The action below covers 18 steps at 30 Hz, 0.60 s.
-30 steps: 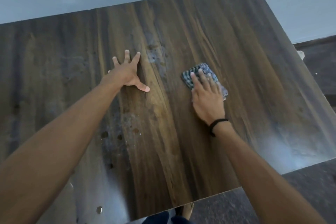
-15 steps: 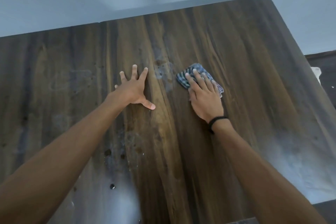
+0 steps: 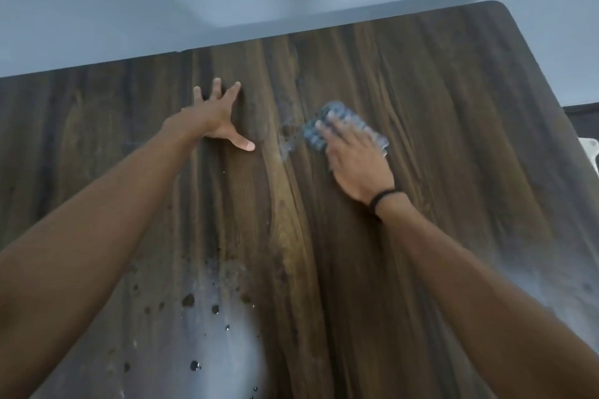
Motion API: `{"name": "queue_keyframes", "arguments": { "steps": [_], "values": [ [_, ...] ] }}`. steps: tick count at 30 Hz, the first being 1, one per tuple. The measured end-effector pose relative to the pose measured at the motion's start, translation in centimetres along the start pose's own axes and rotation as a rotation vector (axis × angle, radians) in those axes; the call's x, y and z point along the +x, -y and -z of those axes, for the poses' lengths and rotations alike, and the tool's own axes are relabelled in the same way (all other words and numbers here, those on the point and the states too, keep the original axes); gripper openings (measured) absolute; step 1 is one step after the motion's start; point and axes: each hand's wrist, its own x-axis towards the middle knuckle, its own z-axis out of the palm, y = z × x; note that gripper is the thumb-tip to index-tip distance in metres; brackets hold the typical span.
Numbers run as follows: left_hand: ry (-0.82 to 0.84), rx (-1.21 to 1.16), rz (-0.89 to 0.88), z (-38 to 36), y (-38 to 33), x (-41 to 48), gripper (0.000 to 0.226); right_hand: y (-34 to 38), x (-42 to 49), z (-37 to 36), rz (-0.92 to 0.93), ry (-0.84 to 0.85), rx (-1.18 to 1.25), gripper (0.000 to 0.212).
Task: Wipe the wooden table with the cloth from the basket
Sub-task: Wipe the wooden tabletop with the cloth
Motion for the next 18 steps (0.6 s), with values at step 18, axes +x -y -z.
{"name": "queue_keyframes", "arguments": {
  "steps": [18],
  "values": [
    [0.034, -0.005, -0.108, 2.4, 1.0, 4.6, 0.145, 1.6, 7.8, -0.1, -0.324, -0.034, 0.068, 0.052]
  ]
}}
